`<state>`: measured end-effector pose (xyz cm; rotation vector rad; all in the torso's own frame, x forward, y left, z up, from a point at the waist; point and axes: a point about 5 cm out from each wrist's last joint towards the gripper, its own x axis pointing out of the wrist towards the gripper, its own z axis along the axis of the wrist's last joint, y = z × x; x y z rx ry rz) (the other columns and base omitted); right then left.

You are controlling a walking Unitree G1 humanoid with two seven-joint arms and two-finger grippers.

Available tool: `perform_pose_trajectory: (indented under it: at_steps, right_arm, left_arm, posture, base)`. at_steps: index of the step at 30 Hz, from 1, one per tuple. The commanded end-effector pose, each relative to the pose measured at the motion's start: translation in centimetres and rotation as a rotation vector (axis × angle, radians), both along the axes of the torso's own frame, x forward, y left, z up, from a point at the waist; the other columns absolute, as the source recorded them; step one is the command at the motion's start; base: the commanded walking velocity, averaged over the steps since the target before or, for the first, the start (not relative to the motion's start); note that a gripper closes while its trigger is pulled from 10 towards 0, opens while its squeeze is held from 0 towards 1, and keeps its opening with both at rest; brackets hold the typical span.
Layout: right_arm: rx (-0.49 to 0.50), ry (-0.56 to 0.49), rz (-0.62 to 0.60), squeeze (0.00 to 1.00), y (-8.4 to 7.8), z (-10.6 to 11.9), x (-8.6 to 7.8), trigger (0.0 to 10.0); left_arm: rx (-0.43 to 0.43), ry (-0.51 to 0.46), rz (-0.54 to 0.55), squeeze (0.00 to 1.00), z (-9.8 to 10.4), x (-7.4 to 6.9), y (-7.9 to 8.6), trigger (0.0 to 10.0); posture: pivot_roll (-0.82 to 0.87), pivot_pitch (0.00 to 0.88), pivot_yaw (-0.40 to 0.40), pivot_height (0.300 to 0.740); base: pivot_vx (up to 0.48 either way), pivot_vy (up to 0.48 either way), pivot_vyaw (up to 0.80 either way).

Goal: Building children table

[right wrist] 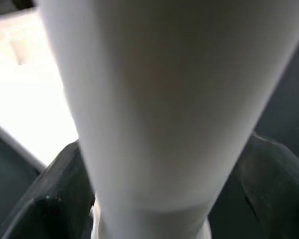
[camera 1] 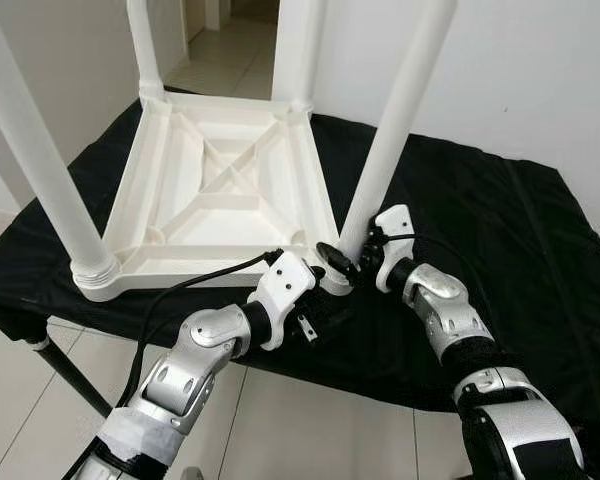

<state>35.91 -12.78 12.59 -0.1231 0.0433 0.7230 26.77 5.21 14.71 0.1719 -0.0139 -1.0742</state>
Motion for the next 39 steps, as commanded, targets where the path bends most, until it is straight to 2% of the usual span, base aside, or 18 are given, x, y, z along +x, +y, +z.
perform_pose_trajectory:
  at_steps: [1, 2, 3, 9, 15, 17, 18, 20, 21, 24, 26, 29, 30, 32, 34, 36, 39]
  right_arm:
    - [-0.027, 0.024, 0.045, 0.0, 1.1, -0.5, 0.1, 10.0]
    - [-0.036, 0.041, 0.057, 0.0, 1.4, -0.9, 0.0, 3.6]
    - [-0.047, 0.054, 0.068, 0.0, 1.6, -1.3, -0.1, 0.0]
    - [-0.054, 0.072, 0.081, 0.0, 1.7, -1.7, -0.2, 0.0]
    - [-0.041, 0.079, 0.068, 0.0, 0.8, -2.0, -0.3, 0.0]
    - [-0.049, 0.075, -0.019, 0.0, -0.2, -2.1, -0.1, 0.0]
    - [-0.049, 0.075, -0.019, 0.0, -0.2, -2.1, -0.1, 0.0]
    - [-0.061, 0.074, -0.097, 0.0, -0.9, -2.4, -0.1, 0.0]
    - [-0.061, 0.074, -0.097, 0.0, -0.9, -2.4, -0.1, 0.0]
    - [-0.034, 0.076, -0.247, 0.0, -1.0, -3.0, -0.2, 0.0]
    - [-0.034, 0.076, -0.247, 0.0, -1.0, -3.0, -0.2, 0.0]
    - [0.05, 0.078, -0.389, 0.0, 0.1, -3.4, -0.6, 0.0]
    - [0.05, 0.078, -0.389, 0.0, 0.1, -3.4, -0.6, 0.0]
    - [0.102, 0.07, -0.456, 0.0, 1.5, -3.4, -1.3, 0.0]
    - [0.102, 0.07, -0.456, 0.0, 1.5, -3.4, -1.3, 0.0]
    - [0.133, 0.081, -0.521, 0.0, 3.6, -3.6, -2.0, 0.0]
    - [0.142, 0.088, -0.536, 0.0, 4.3, -3.7, -2.2, 0.0]
  left_arm:
    - [0.0, -0.014, -0.005, 0.0, 0.1, 0.0, -0.2, 10.0]
    - [0.0, -0.015, -0.003, 0.0, 0.2, 0.0, -0.2, 10.0]
    - [0.0, -0.015, -0.002, 0.0, 0.2, -0.1, -0.2, 10.0]
    - [0.001, -0.015, 0.001, 0.0, 0.1, -0.1, -0.1, 10.0]
    - [0.0, -0.011, 0.007, 0.0, 0.1, -0.3, 0.0, 10.0]
    - [-0.002, -0.009, 0.01, 0.0, 0.0, -0.3, 0.0, 10.0]
    - [-0.002, -0.009, 0.01, 0.0, 0.0, -0.3, 0.0, 10.0]
    - [-0.003, -0.007, 0.011, 0.0, 0.0, -0.3, 0.0, 10.0]
    - [-0.003, -0.007, 0.011, 0.0, 0.0, -0.3, 0.0, 10.0]
    - [-0.006, -0.001, 0.007, 0.0, -0.1, -0.4, -0.2, 10.0]
    - [-0.006, -0.001, 0.007, 0.0, -0.1, -0.4, -0.2, 10.0]
    - [-0.006, 0.003, 0.001, 0.0, -0.1, -0.4, -0.2, 10.0]
    - [-0.006, 0.003, 0.001, 0.0, -0.1, -0.4, -0.2, 10.0]
    - [-0.005, 0.002, -0.004, 0.0, -0.1, -0.4, -0.3, 10.0]
    - [-0.005, 0.002, -0.004, 0.0, -0.1, -0.4, -0.3, 10.0]
    - [-0.004, 0.0, -0.006, 0.0, 0.0, -0.2, -0.3, 10.0]
    - [-0.004, -0.001, -0.006, 0.0, 0.0, -0.2, -0.3, 10.0]
  posture:
    - [0.02, 0.0, -0.102, 0.74]
    - [0.02, 0.0, -0.102, 0.74]
    - [0.03, 0.0, -0.103, 0.74]
    - [0.03, 0.0, -0.107, 0.74]
    - [0.03, 0.0, -0.111, 0.74]
    - [0.03, 0.0, -0.116, 0.74]
    - [0.03, 0.0, -0.116, 0.74]
    - [0.03, 0.0, -0.116, 0.74]
    - [0.03, 0.0, -0.116, 0.74]
    - [0.01, 0.0, -0.113, 0.74]
    - [0.01, 0.0, -0.113, 0.74]
    - [0.0, 0.0, -0.107, 0.74]
    - [0.0, 0.0, -0.107, 0.74]
    - [0.0, 0.0, -0.107, 0.74]
    - [0.0, 0.0, -0.107, 0.74]
    - [0.0, 0.0, -0.107, 0.74]
    - [0.0, 0.0, -0.106, 0.74]
  base:
    - [0.0, 0.0, 0.0]
    - [0.0, 0.0, 0.0]
    - [0.0, 0.0, 0.0]
    - [0.0, 0.0, 0.0]
    - [0.0, 0.0, 0.0]
    - [0.0, 0.0, 0.0]
    - [0.0, 0.0, 0.0]
    - [0.0, 0.0, 0.0]
    - [0.0, 0.0, 0.0]
    - [0.0, 0.0, 0.0]
    - [0.0, 0.0, 0.0]
    - [0.0, 0.0, 0.0]
    - [0.0, 0.0, 0.0]
    - [0.0, 0.0, 0.0]
    - [0.0, 0.0, 0.0]
    - [0.0, 0.0, 0.0]
    - [0.0, 0.0, 0.0]
